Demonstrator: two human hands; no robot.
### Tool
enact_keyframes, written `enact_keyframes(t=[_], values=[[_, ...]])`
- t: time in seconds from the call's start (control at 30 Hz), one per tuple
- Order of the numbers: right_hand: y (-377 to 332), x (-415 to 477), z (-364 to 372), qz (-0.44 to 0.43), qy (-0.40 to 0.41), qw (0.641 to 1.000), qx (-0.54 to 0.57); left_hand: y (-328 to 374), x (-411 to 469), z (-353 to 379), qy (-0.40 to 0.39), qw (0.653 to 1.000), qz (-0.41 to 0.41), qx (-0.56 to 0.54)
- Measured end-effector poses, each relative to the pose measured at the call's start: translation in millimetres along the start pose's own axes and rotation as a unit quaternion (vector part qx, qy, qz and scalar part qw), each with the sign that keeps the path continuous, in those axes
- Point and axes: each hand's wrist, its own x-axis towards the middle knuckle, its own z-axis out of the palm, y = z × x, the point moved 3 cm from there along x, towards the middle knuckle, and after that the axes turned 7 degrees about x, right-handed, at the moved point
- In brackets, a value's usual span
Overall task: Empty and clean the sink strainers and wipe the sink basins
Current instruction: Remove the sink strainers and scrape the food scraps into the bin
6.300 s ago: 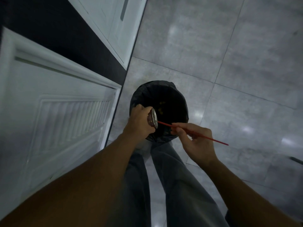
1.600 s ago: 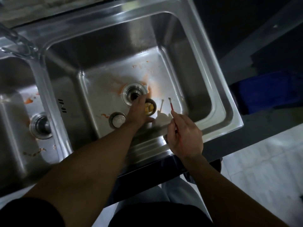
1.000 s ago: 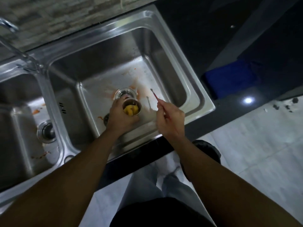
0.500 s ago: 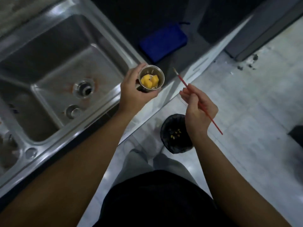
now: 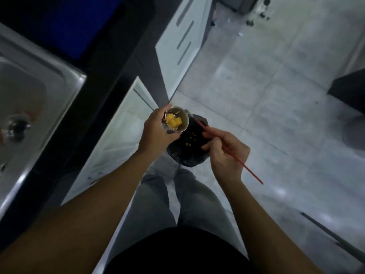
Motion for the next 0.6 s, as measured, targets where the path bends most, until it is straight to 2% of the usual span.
enact_keyframes(t=[0.17,0.43,0.6], values=[[53,6,11,0.013,-0.075,0.997,-0.025,-30,23,45,-0.072,0.997,0.015,0.024],[137,33,32,0.121,-0.114,0.986,-0.023,-75,55,102,-0.164,0.982,0.005,0.094],[188,29,36,0.204,-0.157,0.966,0.017,-110,67,135,-0.186,0.973,-0.045,0.126]])
